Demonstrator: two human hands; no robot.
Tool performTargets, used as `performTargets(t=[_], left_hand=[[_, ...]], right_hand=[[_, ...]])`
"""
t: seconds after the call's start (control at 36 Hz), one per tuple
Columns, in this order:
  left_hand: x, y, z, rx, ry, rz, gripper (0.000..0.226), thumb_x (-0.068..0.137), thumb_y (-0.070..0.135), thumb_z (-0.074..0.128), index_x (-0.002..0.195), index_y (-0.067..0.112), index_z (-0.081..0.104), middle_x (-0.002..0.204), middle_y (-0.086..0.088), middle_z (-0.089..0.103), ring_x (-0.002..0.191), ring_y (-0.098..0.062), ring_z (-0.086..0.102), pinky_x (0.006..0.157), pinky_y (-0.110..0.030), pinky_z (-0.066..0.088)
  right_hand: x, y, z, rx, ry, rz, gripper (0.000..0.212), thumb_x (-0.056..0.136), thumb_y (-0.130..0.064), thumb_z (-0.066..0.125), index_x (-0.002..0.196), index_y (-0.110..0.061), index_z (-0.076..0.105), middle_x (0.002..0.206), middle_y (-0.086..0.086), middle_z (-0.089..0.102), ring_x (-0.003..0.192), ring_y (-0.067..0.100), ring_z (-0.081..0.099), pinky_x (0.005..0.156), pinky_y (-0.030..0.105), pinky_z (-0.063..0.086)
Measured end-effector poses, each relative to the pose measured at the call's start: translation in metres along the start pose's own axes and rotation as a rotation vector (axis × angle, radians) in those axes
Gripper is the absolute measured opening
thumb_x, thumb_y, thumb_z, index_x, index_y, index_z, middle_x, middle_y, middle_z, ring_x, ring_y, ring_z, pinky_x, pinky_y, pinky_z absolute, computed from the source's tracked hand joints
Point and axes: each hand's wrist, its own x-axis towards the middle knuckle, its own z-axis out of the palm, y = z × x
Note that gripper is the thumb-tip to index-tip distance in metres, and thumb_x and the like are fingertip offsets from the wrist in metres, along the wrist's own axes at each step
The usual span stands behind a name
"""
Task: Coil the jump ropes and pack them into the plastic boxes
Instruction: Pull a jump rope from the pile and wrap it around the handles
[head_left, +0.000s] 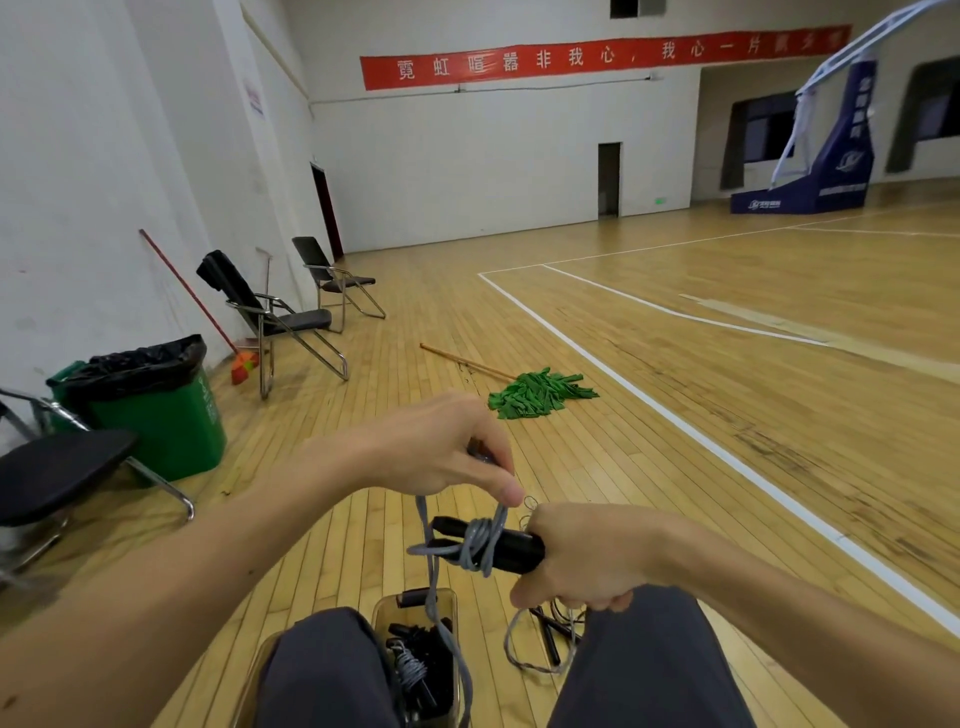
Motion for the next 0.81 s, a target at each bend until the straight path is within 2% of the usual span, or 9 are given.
performTargets(t=[0.08, 0.14, 0.19, 0.25, 0.44, 0.56, 0.64, 0.75, 0.81], left_hand=[[0.004, -0.001, 0.002, -0.045, -0.010, 0.016, 0.024, 0.085, 0.049, 0.069, 0.084, 0.025, 0.075, 0.079, -0.009, 0.068, 0.073, -0.026, 0.059, 0.069, -0.046, 0.048], [0.002, -0.004, 0.002, -0.142, -0.002, 0.027, 0.028, 0.087, 0.042, 0.070, 0.084, 0.015, 0.076, 0.072, -0.011, 0.063, 0.062, -0.017, 0.050, 0.058, -0.031, 0.040], [-0.001, -0.009, 0.001, -0.250, 0.012, 0.047, 0.025, 0.091, 0.031, 0.069, 0.085, 0.008, 0.075, 0.062, -0.001, 0.056, 0.055, -0.007, 0.045, 0.054, -0.020, 0.035], [-0.003, -0.014, 0.003, -0.345, 0.015, 0.058, 0.025, 0.093, 0.024, 0.067, 0.083, 0.002, 0.073, 0.057, 0.004, 0.051, 0.052, -0.010, 0.042, 0.051, -0.021, 0.033], [-0.005, -0.029, 0.022, -0.662, 0.031, 0.058, 0.052, 0.093, 0.041, 0.057, 0.078, -0.009, 0.059, 0.065, -0.012, 0.051, 0.058, -0.028, 0.043, 0.054, -0.032, 0.035], [0.000, -0.035, 0.044, -0.772, 0.127, 0.012, 0.055, 0.086, 0.067, 0.062, 0.072, 0.014, 0.063, 0.066, -0.005, 0.056, 0.060, -0.025, 0.045, 0.055, -0.036, 0.039], [-0.007, -0.031, 0.051, -0.886, 0.158, -0.102, 0.042, 0.092, 0.056, 0.057, 0.080, 0.016, 0.057, 0.068, -0.009, 0.042, 0.061, -0.022, 0.035, 0.054, -0.026, 0.041], [-0.007, -0.023, 0.058, -1.010, 0.124, -0.207, 0.034, 0.108, 0.030, 0.035, 0.094, 0.004, 0.052, 0.058, 0.001, 0.035, 0.050, -0.011, 0.031, 0.051, -0.023, 0.032], [-0.008, -0.020, 0.062, -1.003, 0.128, -0.247, 0.039, 0.108, 0.040, 0.033, 0.091, 0.009, 0.048, 0.057, 0.003, 0.033, 0.050, -0.013, 0.029, 0.052, -0.025, 0.031]], right_hand=[[-0.002, -0.004, 0.001, -0.068, 0.011, -0.013, 0.024, 0.093, -0.022, 0.063, 0.077, -0.012, 0.048, 0.061, 0.005, 0.042, 0.048, 0.019, 0.037, 0.047, 0.028, 0.036], [-0.006, -0.004, -0.001, -0.037, 0.015, -0.046, 0.025, 0.092, -0.022, 0.064, 0.076, -0.011, 0.048, 0.061, 0.005, 0.042, 0.047, 0.019, 0.037, 0.045, 0.027, 0.036], [-0.010, -0.003, -0.005, 0.014, 0.006, -0.092, 0.029, 0.092, -0.020, 0.065, 0.071, -0.012, 0.046, 0.058, 0.004, 0.041, 0.045, 0.018, 0.035, 0.043, 0.026, 0.033], [-0.013, -0.004, -0.006, 0.036, -0.014, -0.138, 0.031, 0.093, -0.020, 0.065, 0.069, -0.013, 0.046, 0.056, 0.003, 0.041, 0.044, 0.019, 0.035, 0.044, 0.028, 0.032], [-0.017, -0.003, -0.008, 0.274, -0.070, -0.279, 0.034, 0.096, -0.017, 0.066, 0.069, -0.016, 0.046, 0.053, -0.003, 0.040, 0.042, 0.014, 0.033, 0.041, 0.025, 0.028], [-0.017, -0.003, -0.010, 0.383, -0.065, -0.356, 0.032, 0.098, -0.014, 0.065, 0.071, -0.017, 0.048, 0.055, -0.003, 0.037, 0.042, 0.012, 0.031, 0.040, 0.021, 0.028], [-0.015, -0.002, -0.012, 0.475, -0.051, -0.384, 0.041, 0.099, -0.015, 0.064, 0.062, -0.031, 0.059, 0.056, -0.003, 0.036, 0.043, 0.011, 0.029, 0.040, 0.020, 0.028], [-0.014, 0.001, -0.016, 0.552, 0.022, -0.418, 0.028, 0.099, -0.016, 0.064, 0.074, -0.017, 0.049, 0.057, -0.002, 0.038, 0.042, 0.011, 0.031, 0.039, 0.021, 0.028], [-0.012, 0.002, -0.019, 0.613, 0.099, -0.414, 0.029, 0.099, -0.017, 0.064, 0.074, -0.017, 0.048, 0.057, -0.001, 0.037, 0.042, 0.012, 0.030, 0.039, 0.022, 0.027]])
